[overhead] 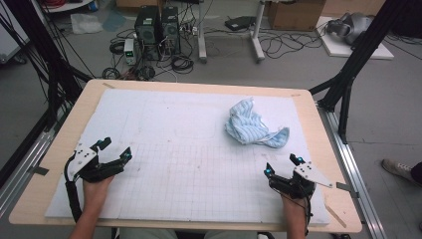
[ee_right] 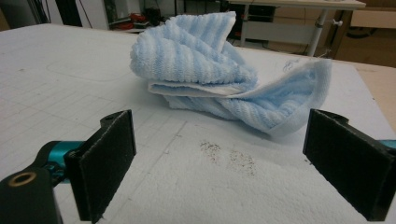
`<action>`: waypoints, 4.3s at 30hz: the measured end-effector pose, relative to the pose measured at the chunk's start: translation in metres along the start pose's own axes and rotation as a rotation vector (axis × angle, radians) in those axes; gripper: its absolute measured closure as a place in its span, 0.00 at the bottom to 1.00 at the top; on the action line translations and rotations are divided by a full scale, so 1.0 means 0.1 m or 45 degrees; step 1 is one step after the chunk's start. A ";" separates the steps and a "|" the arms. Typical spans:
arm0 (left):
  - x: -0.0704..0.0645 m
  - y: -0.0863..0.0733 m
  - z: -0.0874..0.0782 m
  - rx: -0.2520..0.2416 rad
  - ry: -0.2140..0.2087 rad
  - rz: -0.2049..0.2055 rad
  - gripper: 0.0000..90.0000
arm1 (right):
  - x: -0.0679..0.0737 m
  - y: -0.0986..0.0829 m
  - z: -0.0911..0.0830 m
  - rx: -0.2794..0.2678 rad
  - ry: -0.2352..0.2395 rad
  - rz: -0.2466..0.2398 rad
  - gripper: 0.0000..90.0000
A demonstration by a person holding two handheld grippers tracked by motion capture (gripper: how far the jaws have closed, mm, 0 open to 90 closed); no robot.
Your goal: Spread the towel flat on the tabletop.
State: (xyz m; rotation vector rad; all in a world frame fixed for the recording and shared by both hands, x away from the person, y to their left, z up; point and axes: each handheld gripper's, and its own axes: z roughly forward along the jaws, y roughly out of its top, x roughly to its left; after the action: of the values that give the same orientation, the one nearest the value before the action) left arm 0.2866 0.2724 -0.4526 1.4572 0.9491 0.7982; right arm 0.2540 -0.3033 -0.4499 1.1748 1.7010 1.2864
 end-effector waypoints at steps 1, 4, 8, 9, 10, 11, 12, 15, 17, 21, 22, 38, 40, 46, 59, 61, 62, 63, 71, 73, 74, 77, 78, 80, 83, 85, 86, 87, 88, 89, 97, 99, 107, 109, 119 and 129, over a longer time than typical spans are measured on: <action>0.00 0.00 0.00 0.002 0.000 0.001 0.18 | 0.00 0.00 0.00 0.002 -0.001 0.003 0.10; 0.00 0.00 0.00 0.005 0.003 -0.001 0.18 | 0.00 0.00 0.01 0.005 0.001 0.005 0.10; 0.00 0.00 0.00 0.005 0.009 -0.001 0.18 | 0.00 0.00 0.00 0.004 0.002 0.013 0.10; 0.00 0.00 0.00 0.007 0.008 -0.002 0.18 | 0.00 0.00 0.00 0.001 0.003 0.005 0.10; 0.00 0.00 0.01 0.007 0.008 -0.009 0.18 | 0.00 0.00 0.00 0.000 0.003 0.012 0.10; 0.01 0.00 0.01 0.014 0.003 -0.011 0.18 | 0.00 0.00 -0.01 -0.008 0.001 0.007 0.10; 0.01 0.00 0.01 0.014 0.003 -0.011 0.18 | -0.01 0.00 -0.01 -0.011 0.005 0.011 0.10; 0.01 0.01 0.00 0.017 -0.008 -0.014 0.18 | 0.00 0.00 -0.01 -0.013 0.013 0.005 0.10; 0.01 0.01 0.01 0.021 -0.006 -0.016 0.18 | 0.00 0.01 0.00 0.008 0.017 0.011 0.10; 0.01 0.01 0.01 0.021 -0.006 -0.017 0.18 | 0.02 0.09 0.03 0.030 0.052 0.016 0.10; 0.01 0.01 0.01 0.018 -0.004 -0.016 0.18 | 0.03 0.12 0.04 0.035 0.060 0.002 0.10; 0.01 0.01 0.01 0.020 -0.004 -0.015 0.18 | 0.28 0.82 0.48 0.099 0.222 -0.090 0.10; 0.01 0.01 0.01 0.019 -0.005 -0.016 0.18 | 0.28 0.87 0.53 0.114 0.229 -0.091 0.10; 0.01 0.01 0.01 0.022 -0.006 -0.016 0.18 | 0.25 0.92 0.74 0.188 0.222 -0.077 0.10; 0.01 0.01 0.02 0.027 -0.008 -0.018 0.19 | 0.26 0.90 1.41 0.470 0.174 -0.153 0.31; 0.01 0.01 0.02 0.026 -0.008 -0.018 0.19 | 0.27 0.87 1.45 0.501 0.177 -0.161 0.40; 0.01 0.01 0.02 0.026 -0.008 -0.018 0.19 | 0.27 0.87 1.45 0.501 0.177 -0.161 0.40; 0.02 0.01 0.02 0.027 -0.008 -0.018 0.19 | 0.27 0.86 1.47 0.513 0.178 -0.157 0.44; 0.02 0.01 0.02 0.032 -0.007 -0.021 0.19 | 0.34 0.87 1.45 0.535 0.228 -0.155 0.91; 0.02 0.01 0.02 0.034 -0.006 -0.021 0.19 | 0.37 0.90 1.40 0.494 0.293 -0.142 0.91; 0.02 0.01 0.02 0.036 -0.006 -0.022 0.19 | 0.40 0.91 1.38 0.479 0.316 -0.135 0.91; 0.02 0.01 0.03 0.040 -0.003 -0.019 0.19 | 0.52 0.97 1.32 0.430 0.424 -0.142 0.91; 0.02 0.01 0.03 0.040 -0.004 -0.021 0.19 | 0.56 0.98 1.30 0.418 0.461 -0.147 0.91; 0.02 0.01 0.03 0.040 -0.003 -0.021 0.19 | 0.66 0.99 1.28 0.408 0.522 -0.160 0.91; 0.02 0.01 0.03 0.044 -0.003 -0.022 0.19 | 0.84 1.00 1.24 0.401 0.633 -0.194 0.91; 0.02 0.01 0.03 0.044 -0.004 -0.026 0.19 | 0.98 1.00 1.22 0.393 0.720 -0.214 0.91; 0.02 0.01 0.03 0.044 -0.003 -0.028 0.19 | 1.05 0.99 1.21 0.393 0.760 -0.231 0.91; 0.02 0.01 0.03 0.045 -0.003 -0.028 0.19 | 1.12 0.99 1.20 0.390 0.807 -0.247 0.91; 0.02 0.01 0.03 0.046 -0.003 -0.027 0.19 | 1.19 0.98 1.19 0.388 0.844 -0.261 0.91; 0.02 0.01 0.03 0.049 -0.003 -0.027 0.19 | 1.26 0.97 1.18 0.390 0.885 -0.275 0.91; 0.02 0.02 0.04 0.063 -0.013 -0.036 0.19 | 1.65 0.90 1.12 0.430 1.177 -0.360 0.90; 0.03 0.02 0.05 0.073 -0.020 -0.026 0.19 | 1.67 0.88 1.10 0.439 1.190 -0.367 0.83; 0.01 0.03 0.07 0.098 -0.058 0.007 0.23 | 1.18 0.85 0.89 0.270 1.021 -0.146 0.41; 0.01 0.04 0.09 0.112 -0.084 0.016 0.23 | 1.01 0.85 0.79 0.235 0.943 -0.131 0.42; -0.11 0.18 0.22 0.112 -0.229 0.057 0.28 | 0.37 0.50 0.44 0.364 0.568 -0.254 0.44; -0.55 0.46 0.62 0.166 -0.616 0.141 0.31 | 0.33 0.32 0.41 0.378 0.587 -0.210 0.40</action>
State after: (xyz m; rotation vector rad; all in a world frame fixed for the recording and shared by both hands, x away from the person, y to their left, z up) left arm 0.3231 0.1951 -0.4113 1.7252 0.5623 0.4325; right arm 0.2875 -0.2551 -0.4302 0.9131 2.3379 1.3000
